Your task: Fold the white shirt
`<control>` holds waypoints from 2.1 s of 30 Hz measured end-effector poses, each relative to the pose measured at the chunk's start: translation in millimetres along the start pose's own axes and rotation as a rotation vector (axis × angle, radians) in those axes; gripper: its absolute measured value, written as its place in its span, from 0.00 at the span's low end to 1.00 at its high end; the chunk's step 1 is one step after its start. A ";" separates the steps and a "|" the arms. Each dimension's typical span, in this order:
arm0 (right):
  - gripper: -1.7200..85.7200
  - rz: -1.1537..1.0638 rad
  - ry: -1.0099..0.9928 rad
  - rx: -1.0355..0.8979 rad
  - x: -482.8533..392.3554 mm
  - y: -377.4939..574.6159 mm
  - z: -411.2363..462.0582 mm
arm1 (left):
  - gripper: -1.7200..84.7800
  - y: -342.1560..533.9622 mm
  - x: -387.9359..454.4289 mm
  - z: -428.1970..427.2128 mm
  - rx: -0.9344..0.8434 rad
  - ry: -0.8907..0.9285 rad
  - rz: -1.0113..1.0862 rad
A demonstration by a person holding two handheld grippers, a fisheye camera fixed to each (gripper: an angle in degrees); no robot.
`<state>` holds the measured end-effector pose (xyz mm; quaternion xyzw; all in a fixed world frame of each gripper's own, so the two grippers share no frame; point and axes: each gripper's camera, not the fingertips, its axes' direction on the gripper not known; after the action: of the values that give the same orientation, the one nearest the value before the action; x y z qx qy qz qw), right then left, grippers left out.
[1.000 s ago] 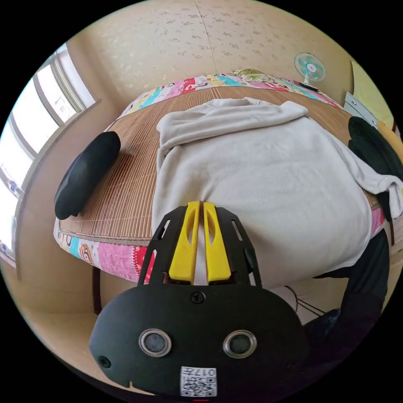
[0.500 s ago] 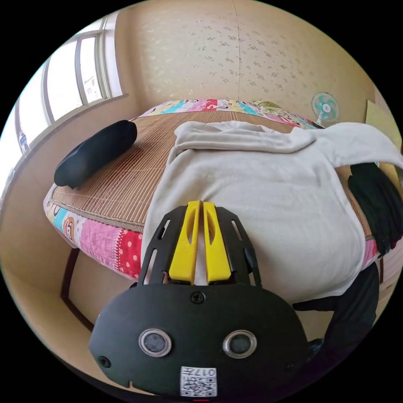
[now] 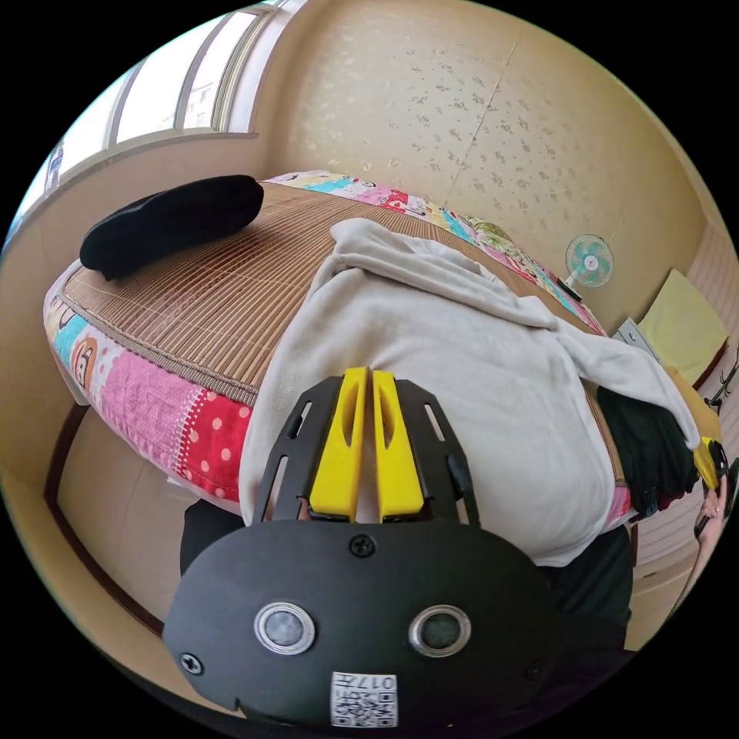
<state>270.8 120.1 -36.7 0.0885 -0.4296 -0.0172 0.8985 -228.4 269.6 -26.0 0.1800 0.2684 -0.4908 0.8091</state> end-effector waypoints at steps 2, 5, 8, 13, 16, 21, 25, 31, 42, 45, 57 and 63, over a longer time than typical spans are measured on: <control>0.12 0.121 -0.116 0.030 25.7 -14.2 5.3 | 0.01 -3.9 -10.3 -3.5 -0.003 0.028 -0.017; 0.12 0.189 -0.074 0.086 32.9 -26.3 10.9 | 0.01 -9.9 -34.2 -6.1 -0.015 0.121 -0.094; 0.12 0.205 0.005 0.156 25.9 -40.7 13.8 | 0.01 -17.5 -52.6 -7.5 -0.033 0.182 -0.124; 0.11 0.317 -0.001 0.092 33.1 -76.0 33.5 | 0.01 -24.8 -71.5 -9.8 -0.040 0.245 -0.174; 0.08 0.333 0.019 0.141 32.6 -94.8 38.0 | 0.02 -29.3 -76.6 -11.7 -0.042 0.260 -0.180; 0.06 0.111 0.022 0.288 -50.2 -121.3 56.4 | 0.02 -36.4 -74.7 -15.1 -0.045 0.245 -0.165; 0.06 -0.449 -0.053 0.250 -223.4 -90.1 135.2 | 0.02 -47.8 -69.6 -17.0 -0.085 0.224 -0.163; 0.09 -0.915 0.089 -0.424 -310.3 70.4 412.9 | 0.02 -52.7 -71.1 -17.8 -0.093 0.267 -0.187; 0.07 -0.775 0.068 -0.676 -146.3 161.3 466.4 | 0.02 -57.8 -63.0 -11.7 -0.124 0.361 -0.196; 0.07 -0.867 0.272 -0.553 -125.8 153.5 436.8 | 0.02 -56.8 -45.5 -13.5 -0.113 0.322 -0.165; 0.04 -0.859 0.522 -0.474 -40.1 178.0 431.8 | 0.01 -73.0 50.7 -45.2 -0.231 0.021 0.035; 0.03 -0.839 0.655 -0.519 -55.8 170.6 482.0 | 0.01 -102.0 96.9 3.0 -0.316 -0.077 0.133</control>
<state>-145.7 224.4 246.6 0.0289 -0.0399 -0.4473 0.8930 -282.3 154.1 -85.7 0.0489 0.2985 -0.3946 0.8676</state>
